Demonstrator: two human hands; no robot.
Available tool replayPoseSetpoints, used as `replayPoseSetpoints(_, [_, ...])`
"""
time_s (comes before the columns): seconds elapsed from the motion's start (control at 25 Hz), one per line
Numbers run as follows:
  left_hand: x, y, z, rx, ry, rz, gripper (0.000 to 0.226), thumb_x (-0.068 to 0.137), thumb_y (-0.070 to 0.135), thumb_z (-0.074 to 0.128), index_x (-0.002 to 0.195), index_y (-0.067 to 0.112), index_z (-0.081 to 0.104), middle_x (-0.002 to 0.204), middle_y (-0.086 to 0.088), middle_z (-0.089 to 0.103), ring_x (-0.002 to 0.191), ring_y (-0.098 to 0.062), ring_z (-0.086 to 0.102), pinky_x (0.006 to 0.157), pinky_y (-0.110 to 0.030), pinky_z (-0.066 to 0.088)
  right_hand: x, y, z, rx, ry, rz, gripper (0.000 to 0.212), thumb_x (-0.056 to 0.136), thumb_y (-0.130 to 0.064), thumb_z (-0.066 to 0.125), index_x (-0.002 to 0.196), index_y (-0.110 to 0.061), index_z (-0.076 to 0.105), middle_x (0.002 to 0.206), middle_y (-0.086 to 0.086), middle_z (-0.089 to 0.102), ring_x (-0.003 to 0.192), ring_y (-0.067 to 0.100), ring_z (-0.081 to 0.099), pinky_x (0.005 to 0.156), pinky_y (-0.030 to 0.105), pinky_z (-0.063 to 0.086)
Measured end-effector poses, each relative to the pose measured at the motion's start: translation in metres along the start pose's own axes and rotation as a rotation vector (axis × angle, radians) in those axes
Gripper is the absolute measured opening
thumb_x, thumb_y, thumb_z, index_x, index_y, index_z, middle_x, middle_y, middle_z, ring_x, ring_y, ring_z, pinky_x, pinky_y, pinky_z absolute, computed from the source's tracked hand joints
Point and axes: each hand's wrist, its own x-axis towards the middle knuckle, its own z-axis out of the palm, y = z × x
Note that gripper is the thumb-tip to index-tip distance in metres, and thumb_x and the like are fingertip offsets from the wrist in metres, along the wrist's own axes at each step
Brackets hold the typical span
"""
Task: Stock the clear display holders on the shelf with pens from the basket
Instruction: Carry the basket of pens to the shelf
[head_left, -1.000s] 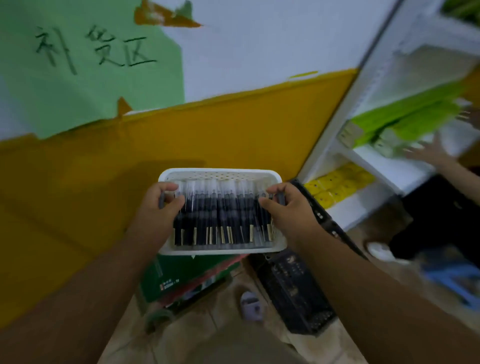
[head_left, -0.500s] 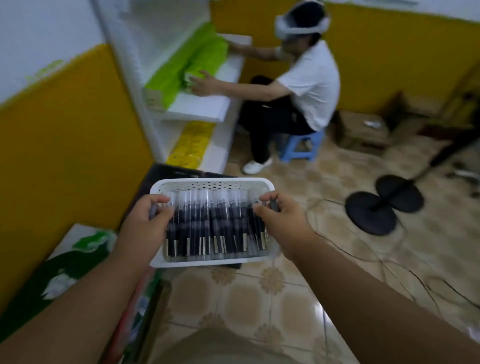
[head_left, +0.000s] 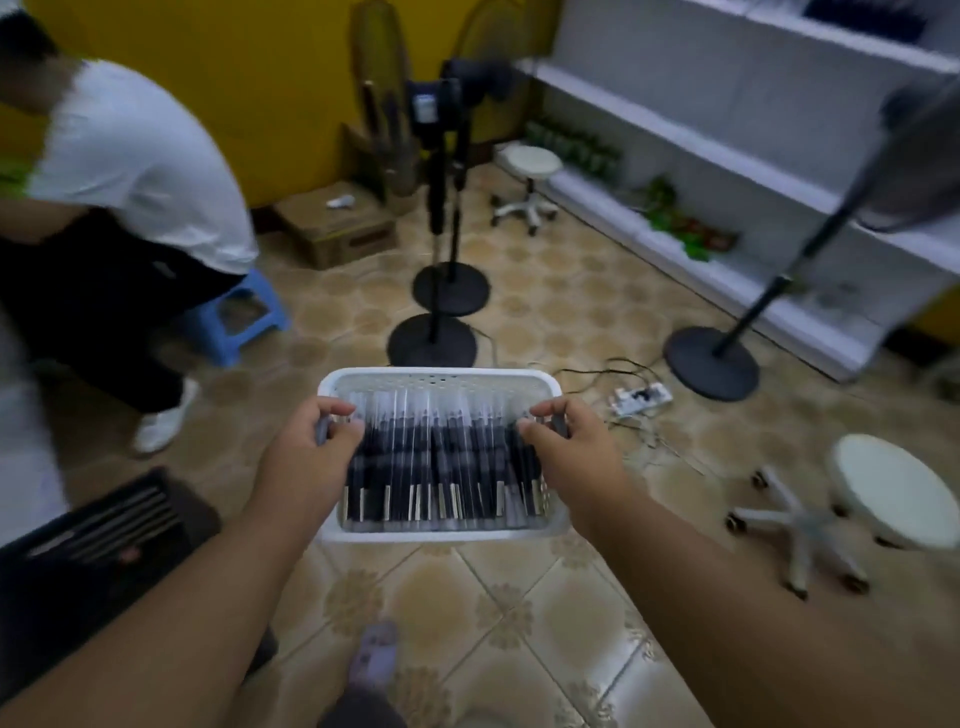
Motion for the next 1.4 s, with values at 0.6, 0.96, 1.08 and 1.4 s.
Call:
replayPoseSetpoints(0.6, [0.147, 0.15, 0.346, 0.255, -0.705, 0.244, 0.007, 0.094, 0.02, 0.06, 0.097, 0.026, 0.059, 0.097, -0.006, 0.063, 0.076, -0.012, 0.054, 0.065, -0.027, 0.043, 0.145, 0.034, -0.215, 0.273, 0.69, 0.214, 0.003, 0.089, -0.021, 0.067, 0.087, -0.02, 0.064, 0.081, 0.002, 0.064, 0.065, 0.013, 0.053, 0.059, 0.029, 0.043])
replayPoseSetpoints(0.96, [0.136, 0.261, 0.601, 0.276, -0.786, 0.233, 0.009, 0.094, 0.016, 0.059, 0.098, 0.025, 0.058, 0.086, -0.001, 0.058, 0.071, -0.011, 0.053, 0.062, -0.028, 0.042, 0.259, 0.053, -0.448, 0.261, 0.77, 0.22, 0.006, 0.089, -0.021, 0.066, 0.087, -0.017, 0.062, 0.087, 0.007, 0.066, 0.074, 0.014, 0.055, 0.069, 0.03, 0.047])
replayPoseSetpoints(1.08, [0.156, 0.294, 0.678, 0.274, -0.83, 0.236, 0.01, 0.094, 0.018, 0.06, 0.097, 0.027, 0.058, 0.098, -0.011, 0.063, 0.071, -0.014, 0.054, 0.063, -0.03, 0.043, 0.314, 0.052, -0.51, 0.266, 0.801, 0.232, 0.005, 0.089, -0.023, 0.066, 0.087, -0.019, 0.063, 0.088, 0.005, 0.067, 0.075, 0.016, 0.056, 0.072, 0.033, 0.049])
replayPoseSetpoints(1.4, [0.236, 0.381, 0.912, 0.321, -1.103, 0.296, 0.008, 0.095, 0.025, 0.059, 0.095, 0.033, 0.055, 0.105, -0.012, 0.064, 0.085, -0.027, 0.062, 0.078, -0.043, 0.052, 0.466, 0.068, -0.655, 0.349, 1.001, 0.287, 0.006, 0.088, -0.024, 0.067, 0.084, -0.023, 0.064, 0.076, -0.001, 0.062, 0.059, 0.013, 0.048, 0.056, 0.028, 0.039])
